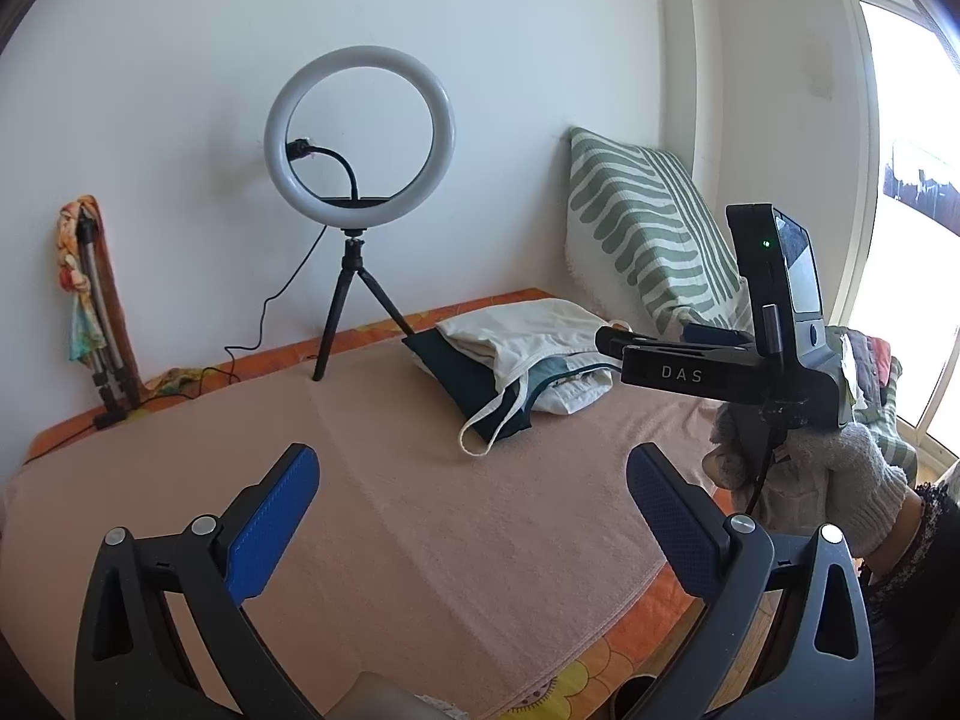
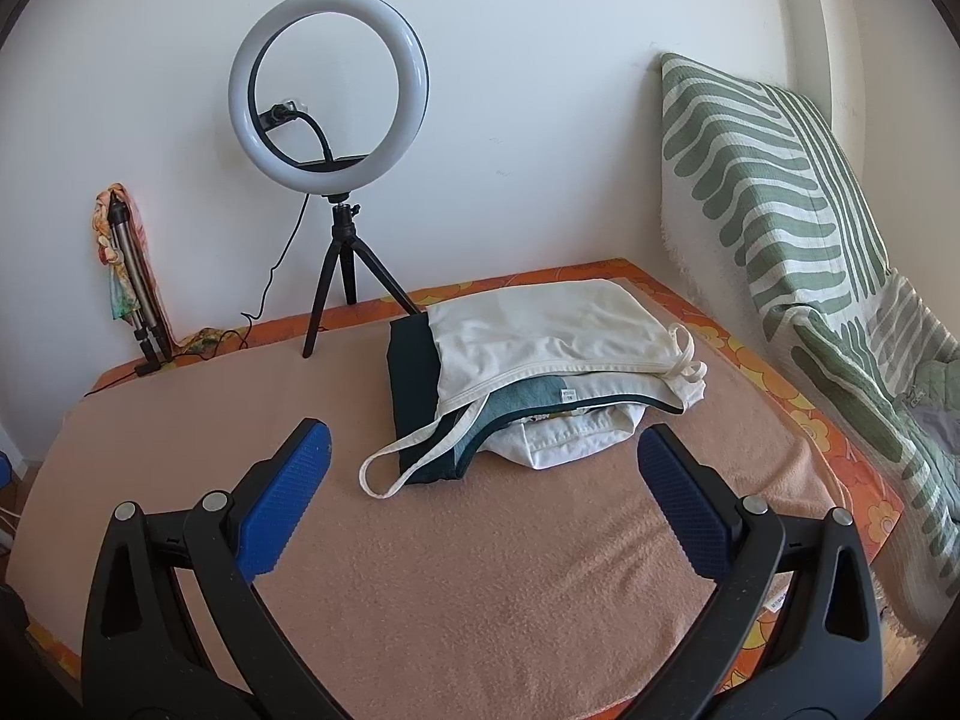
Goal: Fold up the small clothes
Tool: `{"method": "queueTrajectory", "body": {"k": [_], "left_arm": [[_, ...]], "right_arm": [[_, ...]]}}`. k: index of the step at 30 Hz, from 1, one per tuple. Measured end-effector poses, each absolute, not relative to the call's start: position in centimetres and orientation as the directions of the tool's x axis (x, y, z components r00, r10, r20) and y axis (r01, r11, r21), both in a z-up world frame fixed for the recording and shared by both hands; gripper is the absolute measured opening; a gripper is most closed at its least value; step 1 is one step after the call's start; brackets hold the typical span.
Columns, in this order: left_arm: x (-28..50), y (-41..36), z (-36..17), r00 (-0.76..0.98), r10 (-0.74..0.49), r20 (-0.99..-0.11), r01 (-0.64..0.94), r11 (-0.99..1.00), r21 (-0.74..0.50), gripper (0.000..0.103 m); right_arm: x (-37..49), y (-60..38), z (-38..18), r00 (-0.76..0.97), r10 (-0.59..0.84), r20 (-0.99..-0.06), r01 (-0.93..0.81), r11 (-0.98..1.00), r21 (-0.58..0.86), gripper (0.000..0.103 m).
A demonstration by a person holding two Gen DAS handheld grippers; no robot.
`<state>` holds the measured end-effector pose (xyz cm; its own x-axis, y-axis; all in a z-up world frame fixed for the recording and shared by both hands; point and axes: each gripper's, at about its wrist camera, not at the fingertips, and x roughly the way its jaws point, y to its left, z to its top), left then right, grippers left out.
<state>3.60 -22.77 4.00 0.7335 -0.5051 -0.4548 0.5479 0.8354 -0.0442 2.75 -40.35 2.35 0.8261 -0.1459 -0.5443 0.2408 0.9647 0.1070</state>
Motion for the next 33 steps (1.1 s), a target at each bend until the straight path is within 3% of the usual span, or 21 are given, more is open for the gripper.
{"method": "queueTrajectory", "body": {"k": [33], "left_arm": [[3.28, -22.60, 4.33, 0.739, -0.512, -0.438, 0.552, 0.833, -0.043, 0.102]], "right_arm": [[2.33, -40.58, 1.77, 0.828, -0.132, -0.545, 0.241, 0.961, 0.132, 0.103]]}}
